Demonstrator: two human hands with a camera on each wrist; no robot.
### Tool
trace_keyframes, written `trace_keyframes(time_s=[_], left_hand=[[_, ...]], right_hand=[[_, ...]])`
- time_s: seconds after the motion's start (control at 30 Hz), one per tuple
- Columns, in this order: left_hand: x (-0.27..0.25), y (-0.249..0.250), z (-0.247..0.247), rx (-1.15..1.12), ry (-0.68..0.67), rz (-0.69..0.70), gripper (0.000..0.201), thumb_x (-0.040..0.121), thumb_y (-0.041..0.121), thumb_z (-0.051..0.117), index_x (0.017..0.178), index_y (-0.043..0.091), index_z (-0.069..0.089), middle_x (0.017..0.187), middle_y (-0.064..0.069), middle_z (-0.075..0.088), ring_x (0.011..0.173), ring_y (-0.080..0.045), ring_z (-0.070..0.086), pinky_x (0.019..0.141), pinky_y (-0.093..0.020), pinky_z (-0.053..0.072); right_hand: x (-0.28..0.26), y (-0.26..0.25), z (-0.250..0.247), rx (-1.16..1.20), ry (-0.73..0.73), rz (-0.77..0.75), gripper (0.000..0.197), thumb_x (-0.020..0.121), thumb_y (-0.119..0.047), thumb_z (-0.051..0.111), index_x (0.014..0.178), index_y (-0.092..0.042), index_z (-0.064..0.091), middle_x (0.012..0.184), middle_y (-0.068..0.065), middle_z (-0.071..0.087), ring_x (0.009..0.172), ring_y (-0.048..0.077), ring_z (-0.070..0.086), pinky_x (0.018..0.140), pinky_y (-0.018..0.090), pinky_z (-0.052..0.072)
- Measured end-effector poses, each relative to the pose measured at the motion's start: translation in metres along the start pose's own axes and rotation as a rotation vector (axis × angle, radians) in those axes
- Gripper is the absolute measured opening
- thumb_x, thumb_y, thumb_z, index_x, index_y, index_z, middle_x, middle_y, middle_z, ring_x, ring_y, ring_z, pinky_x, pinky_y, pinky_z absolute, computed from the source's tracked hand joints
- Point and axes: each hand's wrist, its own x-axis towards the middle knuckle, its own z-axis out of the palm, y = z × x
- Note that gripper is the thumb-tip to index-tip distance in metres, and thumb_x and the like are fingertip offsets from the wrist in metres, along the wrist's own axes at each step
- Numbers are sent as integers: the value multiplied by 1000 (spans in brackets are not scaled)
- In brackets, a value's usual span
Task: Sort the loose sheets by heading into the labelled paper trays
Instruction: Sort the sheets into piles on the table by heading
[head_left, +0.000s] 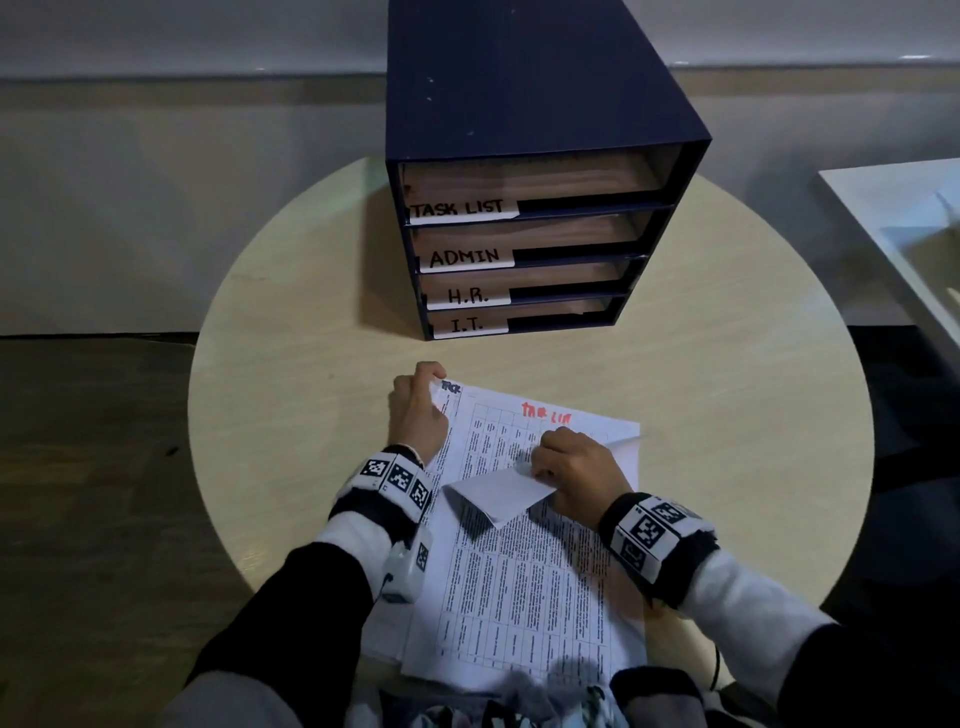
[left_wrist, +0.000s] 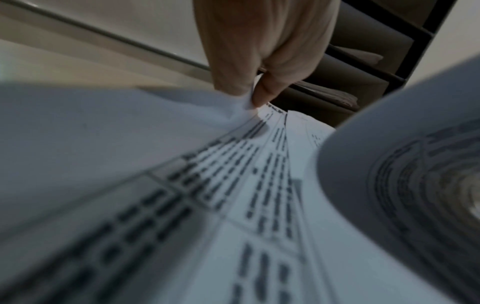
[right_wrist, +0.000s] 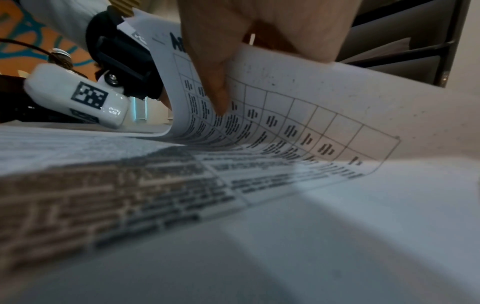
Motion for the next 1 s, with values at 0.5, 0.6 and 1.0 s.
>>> trace_keyframes(time_s=[0.5, 0.6, 1.0], left_hand=[[-12, 40, -10, -8, -153, 53, 38, 99, 20, 39, 131, 2, 48, 144, -18, 36, 137, -32, 30, 113, -44, 26], [-21, 67, -24, -290, -222, -21, 72, 88, 69, 25, 85, 8, 64, 87, -13, 62, 82, -28, 60, 78, -34, 47], [-18, 94, -60, -615, -57, 93, 18, 92, 23, 55, 101, 12, 65, 106, -7, 69, 101, -19, 65, 87, -30, 50]], right_hand=[[35, -2, -34, 78, 51, 243, 37, 85, -30, 34, 91, -9, 65, 67, 0, 60, 64, 18, 54, 80, 35, 30], [64, 4, -57, 123, 47, 350, 27, 91, -19, 37, 100, -8, 59, 74, -1, 51, 72, 19, 48, 80, 29, 21], [104, 31, -118, 194, 283, 688, 16, 83, -40, 62, 79, -26, 56, 80, -6, 57, 92, 16, 52, 95, 37, 25]])
